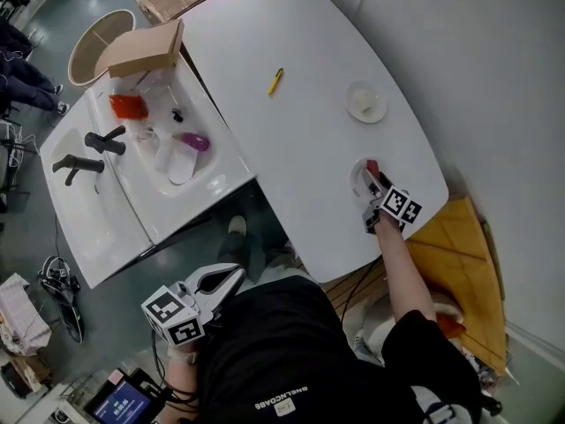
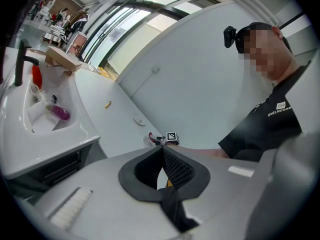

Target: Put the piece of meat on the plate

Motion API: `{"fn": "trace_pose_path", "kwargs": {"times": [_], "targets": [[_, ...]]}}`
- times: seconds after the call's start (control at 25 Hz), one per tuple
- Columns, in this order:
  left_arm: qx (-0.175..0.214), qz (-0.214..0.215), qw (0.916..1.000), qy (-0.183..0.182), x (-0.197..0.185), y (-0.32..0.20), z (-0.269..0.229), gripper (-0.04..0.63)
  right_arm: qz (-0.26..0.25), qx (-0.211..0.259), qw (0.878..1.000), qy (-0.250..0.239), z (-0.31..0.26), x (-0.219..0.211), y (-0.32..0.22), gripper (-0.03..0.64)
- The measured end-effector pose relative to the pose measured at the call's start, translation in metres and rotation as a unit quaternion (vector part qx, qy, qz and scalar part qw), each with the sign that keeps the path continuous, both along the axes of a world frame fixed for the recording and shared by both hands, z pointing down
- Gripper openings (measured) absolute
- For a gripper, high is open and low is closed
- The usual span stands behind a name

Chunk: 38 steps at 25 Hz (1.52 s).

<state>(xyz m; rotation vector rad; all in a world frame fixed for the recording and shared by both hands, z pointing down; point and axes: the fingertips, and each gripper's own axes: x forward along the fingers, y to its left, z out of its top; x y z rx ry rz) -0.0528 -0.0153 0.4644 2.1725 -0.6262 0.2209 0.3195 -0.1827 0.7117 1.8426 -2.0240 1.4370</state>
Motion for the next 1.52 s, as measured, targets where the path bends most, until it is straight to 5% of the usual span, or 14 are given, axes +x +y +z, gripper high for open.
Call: {"fn": "trace_pose_path", "kwargs": {"times": [0.32, 0.72, 1.52], "targets": [[0.002, -0.005, 0.9999, -0.012, -0.005, 0.001, 0.008, 0.020, -0.051, -0.028, 0.993, 0.103, 0.022, -0.002, -0.003, 0.319], [0.001, -0.015, 0.9999, -0.008, -0.006, 0.002, 0.009, 0.020, -0.135, -0.049, 0.964, 0.225, 0.033, -0.015, -0.005, 0.320], [-0.009, -0.018, 0.9998, -0.001, -0.007, 0.002, 0.008, 0.020, -0.249, -0.020, 0.935, 0.252, 0.035, -0.090, -0.017, 0.353]]}}
